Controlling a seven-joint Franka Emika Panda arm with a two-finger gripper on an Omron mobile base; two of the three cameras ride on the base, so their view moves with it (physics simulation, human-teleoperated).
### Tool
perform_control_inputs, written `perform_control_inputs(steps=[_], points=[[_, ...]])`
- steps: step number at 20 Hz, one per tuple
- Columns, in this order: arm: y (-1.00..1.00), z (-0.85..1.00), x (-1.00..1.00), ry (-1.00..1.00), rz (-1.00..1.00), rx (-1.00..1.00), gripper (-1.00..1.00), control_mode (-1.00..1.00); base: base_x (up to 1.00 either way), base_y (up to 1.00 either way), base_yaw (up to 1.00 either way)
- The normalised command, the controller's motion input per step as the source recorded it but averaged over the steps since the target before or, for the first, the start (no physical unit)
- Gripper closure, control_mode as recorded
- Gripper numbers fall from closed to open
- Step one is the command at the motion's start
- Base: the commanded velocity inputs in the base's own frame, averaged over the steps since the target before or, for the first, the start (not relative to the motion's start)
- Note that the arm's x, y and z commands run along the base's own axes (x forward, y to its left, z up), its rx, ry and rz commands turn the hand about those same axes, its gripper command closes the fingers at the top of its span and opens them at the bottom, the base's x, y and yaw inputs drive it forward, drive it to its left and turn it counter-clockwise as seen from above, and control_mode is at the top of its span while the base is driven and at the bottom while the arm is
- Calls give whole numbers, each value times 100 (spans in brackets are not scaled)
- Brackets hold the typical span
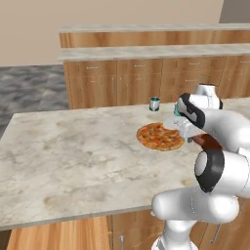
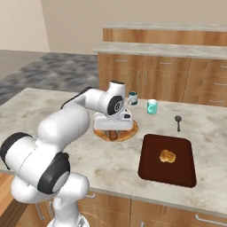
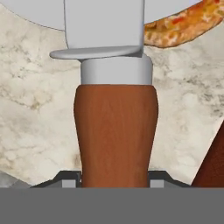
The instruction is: Take the pizza cutter from the drawer on the right and place it on the dining counter for cutting.
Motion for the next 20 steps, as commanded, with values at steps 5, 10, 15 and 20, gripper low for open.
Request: perform_control_inputs(steps=[5,10,15,20], points=[[-23,-55,40,5,-30,0,100,-100,0,0,0],[0,-34,31,7,-46,0,100,-100,0,0,0],[0,-35,28,4,-48,-1,100,-100,0,0,0],[6,-33,42,2,-44,-11,100,-100,0,0,0]])
